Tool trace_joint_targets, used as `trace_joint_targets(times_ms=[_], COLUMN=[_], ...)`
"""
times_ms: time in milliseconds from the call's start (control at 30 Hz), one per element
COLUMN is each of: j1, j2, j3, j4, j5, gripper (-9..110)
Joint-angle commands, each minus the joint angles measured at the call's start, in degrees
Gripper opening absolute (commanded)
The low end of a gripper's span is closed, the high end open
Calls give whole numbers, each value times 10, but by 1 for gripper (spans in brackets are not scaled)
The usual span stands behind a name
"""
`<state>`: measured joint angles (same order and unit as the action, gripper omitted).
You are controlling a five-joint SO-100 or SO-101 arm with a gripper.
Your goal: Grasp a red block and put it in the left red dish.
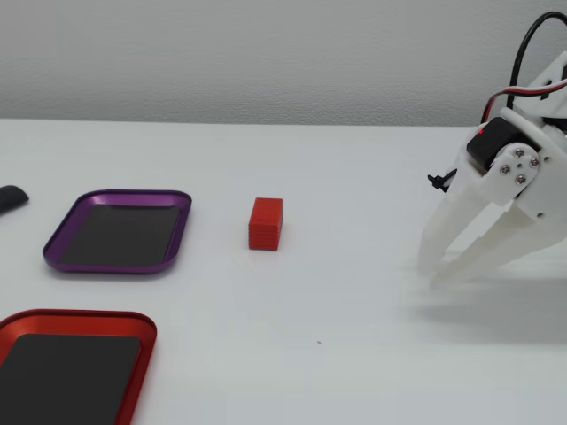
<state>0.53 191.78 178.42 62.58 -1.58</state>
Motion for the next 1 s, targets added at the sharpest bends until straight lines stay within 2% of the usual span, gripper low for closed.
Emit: trace_joint_targets(times_ms=[0, 500, 733, 833, 967], j1=[-1, 3, 6, 6, 6], j2=[49, 49, 33, -19, -171], j3=[6, 4, -114, -182, -270], j4=[-6, -6, -19, -18, -19], j5=[1, -3, -1, -2, -5], gripper=[0, 0, 0, 0, 3])
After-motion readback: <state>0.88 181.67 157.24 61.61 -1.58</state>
